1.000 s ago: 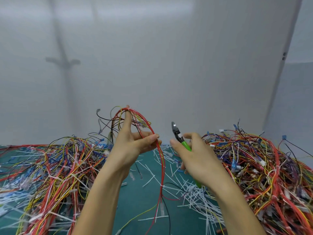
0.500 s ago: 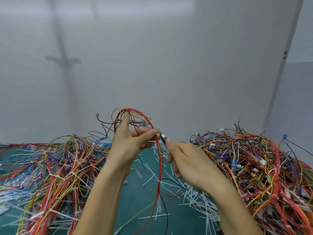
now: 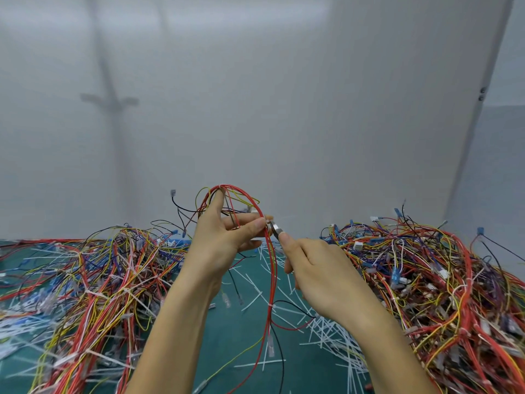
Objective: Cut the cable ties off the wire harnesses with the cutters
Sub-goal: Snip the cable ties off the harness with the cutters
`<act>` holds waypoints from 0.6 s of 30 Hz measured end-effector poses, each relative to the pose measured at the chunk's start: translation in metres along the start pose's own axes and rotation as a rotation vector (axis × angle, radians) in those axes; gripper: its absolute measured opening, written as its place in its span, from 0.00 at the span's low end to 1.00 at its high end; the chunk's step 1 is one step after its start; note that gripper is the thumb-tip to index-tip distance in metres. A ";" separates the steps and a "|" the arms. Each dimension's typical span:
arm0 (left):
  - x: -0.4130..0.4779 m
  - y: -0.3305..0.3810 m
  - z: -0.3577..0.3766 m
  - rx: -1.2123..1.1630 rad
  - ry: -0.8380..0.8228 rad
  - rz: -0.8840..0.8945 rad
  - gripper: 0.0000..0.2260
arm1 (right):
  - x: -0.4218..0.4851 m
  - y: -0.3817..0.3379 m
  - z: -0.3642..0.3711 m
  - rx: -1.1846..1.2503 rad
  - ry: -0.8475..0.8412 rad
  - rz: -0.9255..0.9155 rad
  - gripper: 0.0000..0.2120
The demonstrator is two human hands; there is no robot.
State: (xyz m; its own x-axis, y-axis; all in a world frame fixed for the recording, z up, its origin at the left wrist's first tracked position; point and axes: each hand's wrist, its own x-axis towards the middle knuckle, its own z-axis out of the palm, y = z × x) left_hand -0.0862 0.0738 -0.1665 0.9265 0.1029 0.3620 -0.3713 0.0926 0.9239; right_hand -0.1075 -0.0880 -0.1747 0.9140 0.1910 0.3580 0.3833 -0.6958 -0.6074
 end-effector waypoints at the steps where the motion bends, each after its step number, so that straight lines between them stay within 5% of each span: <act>1: 0.000 0.000 0.000 0.000 -0.002 -0.001 0.41 | 0.000 0.000 0.000 -0.006 0.003 0.000 0.32; 18: 0.001 0.001 -0.002 -0.054 -0.038 -0.063 0.39 | 0.000 0.000 -0.003 -0.056 -0.006 -0.013 0.29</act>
State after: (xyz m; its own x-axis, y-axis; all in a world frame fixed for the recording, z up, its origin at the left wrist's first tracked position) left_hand -0.0855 0.0762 -0.1656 0.9493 0.0575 0.3091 -0.3143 0.1513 0.9372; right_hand -0.1081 -0.0901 -0.1725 0.9099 0.2040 0.3611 0.3870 -0.7308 -0.5623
